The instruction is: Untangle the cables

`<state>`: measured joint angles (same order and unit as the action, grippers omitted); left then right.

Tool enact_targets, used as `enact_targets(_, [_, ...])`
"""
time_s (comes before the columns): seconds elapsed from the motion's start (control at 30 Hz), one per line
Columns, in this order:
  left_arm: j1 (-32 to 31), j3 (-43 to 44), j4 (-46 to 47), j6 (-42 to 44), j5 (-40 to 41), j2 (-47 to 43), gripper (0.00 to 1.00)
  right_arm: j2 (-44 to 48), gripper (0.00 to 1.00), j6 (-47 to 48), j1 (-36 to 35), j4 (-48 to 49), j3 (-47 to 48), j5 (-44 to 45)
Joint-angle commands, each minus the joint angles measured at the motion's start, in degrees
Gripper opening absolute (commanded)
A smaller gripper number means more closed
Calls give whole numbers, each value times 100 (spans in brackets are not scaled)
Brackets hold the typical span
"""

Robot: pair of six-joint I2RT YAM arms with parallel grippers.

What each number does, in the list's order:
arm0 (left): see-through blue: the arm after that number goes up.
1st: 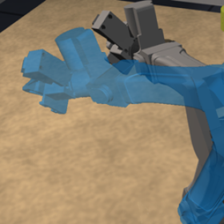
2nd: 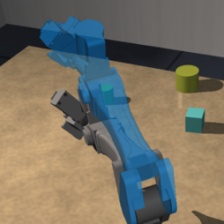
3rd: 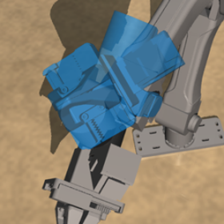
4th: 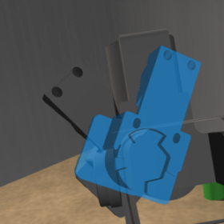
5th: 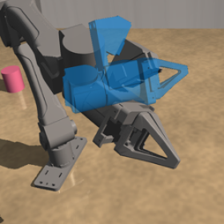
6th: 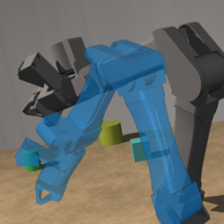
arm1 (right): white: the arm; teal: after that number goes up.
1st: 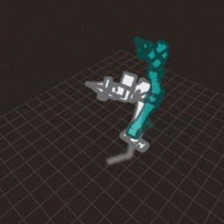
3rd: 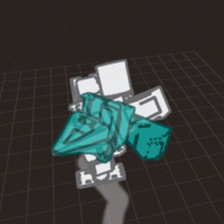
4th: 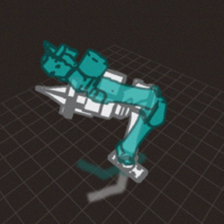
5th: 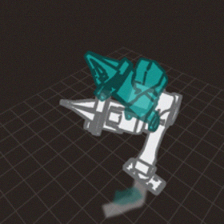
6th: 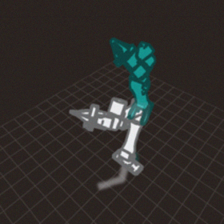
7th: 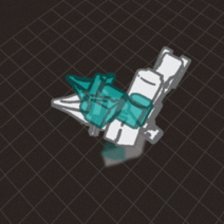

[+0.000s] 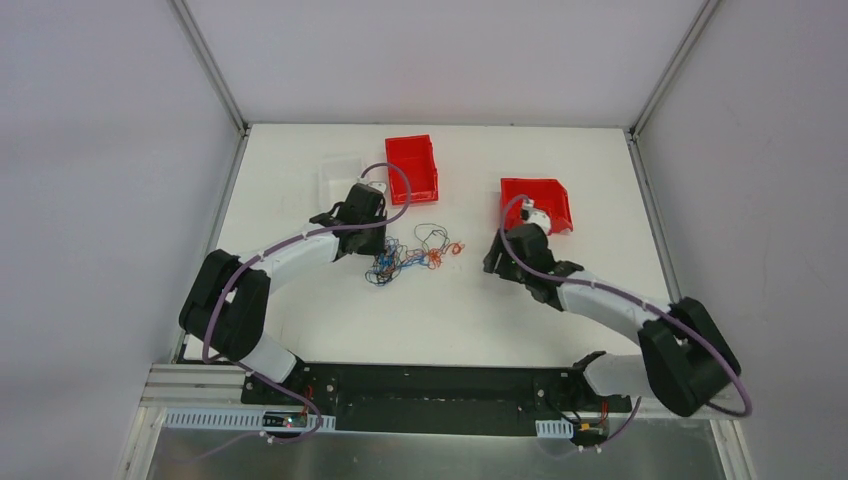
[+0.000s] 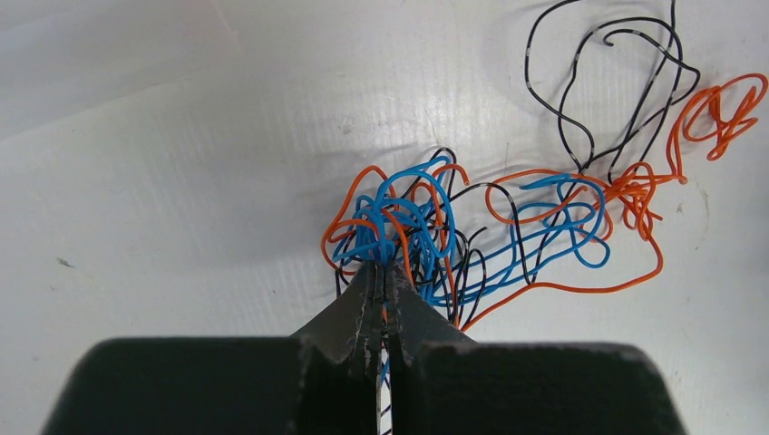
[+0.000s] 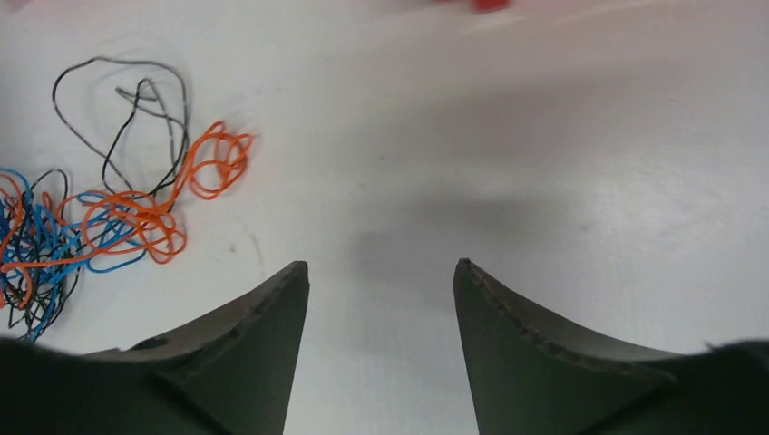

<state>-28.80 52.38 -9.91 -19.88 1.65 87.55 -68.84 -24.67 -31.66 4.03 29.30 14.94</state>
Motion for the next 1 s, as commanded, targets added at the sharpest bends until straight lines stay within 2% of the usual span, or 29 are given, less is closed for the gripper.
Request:
enact_targets(0.0, [-20, 216, -2, 122, -331, 71, 0, -1047, 65, 239, -621, -51, 1184, -164])
enact_targets(0.27, [-53, 180, -2, 210, -199, -28, 0, -1881, 67, -947, -1104, -683, 2066, 902])
enact_targets(0.57, [-91, 189, -2, 210, -200, -45, 0, -2756, 67, -1250, -1120, -1190, 3008, 1190])
enact_targets(0.77, [-91, 193, -18, 218, -69, -37, 0, -3476, 60, -1332, -1153, -1295, 3309, 1114])
enact_targets(0.8, [-91, 198, -24, 221, -50, -36, 0, -3566, 57, -1371, -1159, -1349, 3363, 1158])
enact_targets(0.87, [-91, 209, -35, 228, -23, -27, 0, -3684, 42, -1413, -1154, -1396, 3411, 1193])
enact_targets(0.9, [-91, 203, -40, 232, -12, -35, 0, -3698, 34, -1433, -1152, -1431, 3415, 1202])
enact_targets(0.97, [-91, 203, -51, 247, 8, -25, 0, -3607, 11, -1485, -1150, -1485, 3377, 1288])
